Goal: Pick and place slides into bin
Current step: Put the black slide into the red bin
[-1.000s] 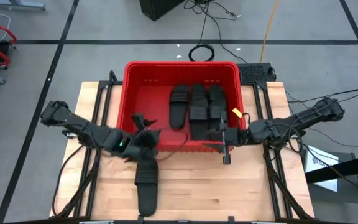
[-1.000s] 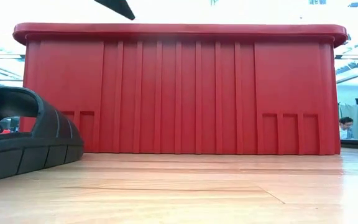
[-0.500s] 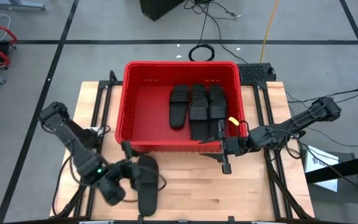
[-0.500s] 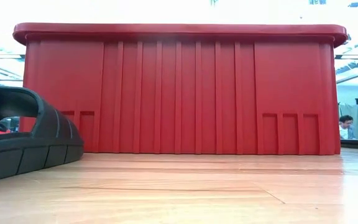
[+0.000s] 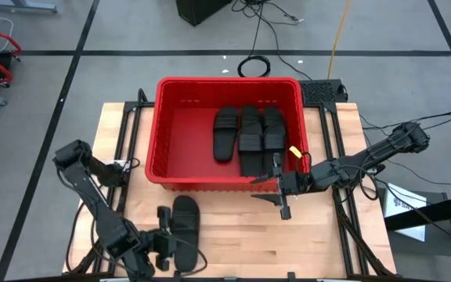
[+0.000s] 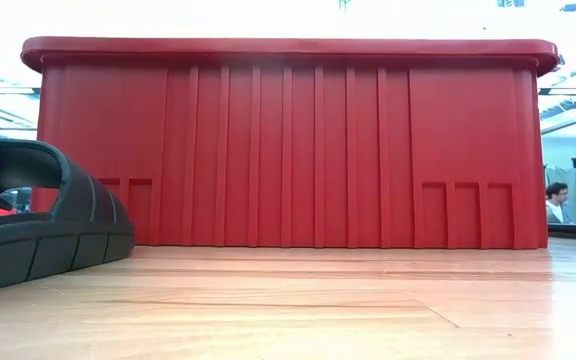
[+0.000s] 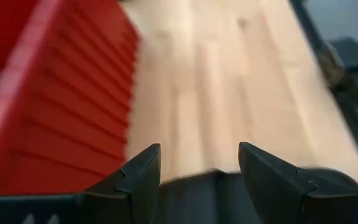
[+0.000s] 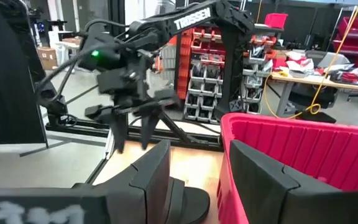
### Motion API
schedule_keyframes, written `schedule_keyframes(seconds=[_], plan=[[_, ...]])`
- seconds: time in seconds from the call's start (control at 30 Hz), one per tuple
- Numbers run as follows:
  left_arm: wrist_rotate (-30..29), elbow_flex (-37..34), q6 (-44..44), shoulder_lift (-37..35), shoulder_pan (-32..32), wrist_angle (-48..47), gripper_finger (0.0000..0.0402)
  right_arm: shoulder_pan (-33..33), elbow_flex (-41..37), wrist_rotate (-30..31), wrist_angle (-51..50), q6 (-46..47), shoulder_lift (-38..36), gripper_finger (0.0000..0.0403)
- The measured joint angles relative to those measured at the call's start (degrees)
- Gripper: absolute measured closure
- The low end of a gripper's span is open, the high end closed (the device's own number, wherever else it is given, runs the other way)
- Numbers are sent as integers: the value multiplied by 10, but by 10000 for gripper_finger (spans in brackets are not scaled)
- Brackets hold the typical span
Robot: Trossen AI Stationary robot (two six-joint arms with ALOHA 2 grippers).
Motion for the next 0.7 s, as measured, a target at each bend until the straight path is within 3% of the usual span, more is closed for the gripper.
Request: schedule_keyframes(seconds=[0.2, 0.7], plan=[[59, 0, 10, 45, -3, 43, 186, 14, 0, 0, 3, 2, 19, 248], [97, 0, -8, 96, 22, 34, 186, 26, 0, 0, 10, 9, 36, 248]])
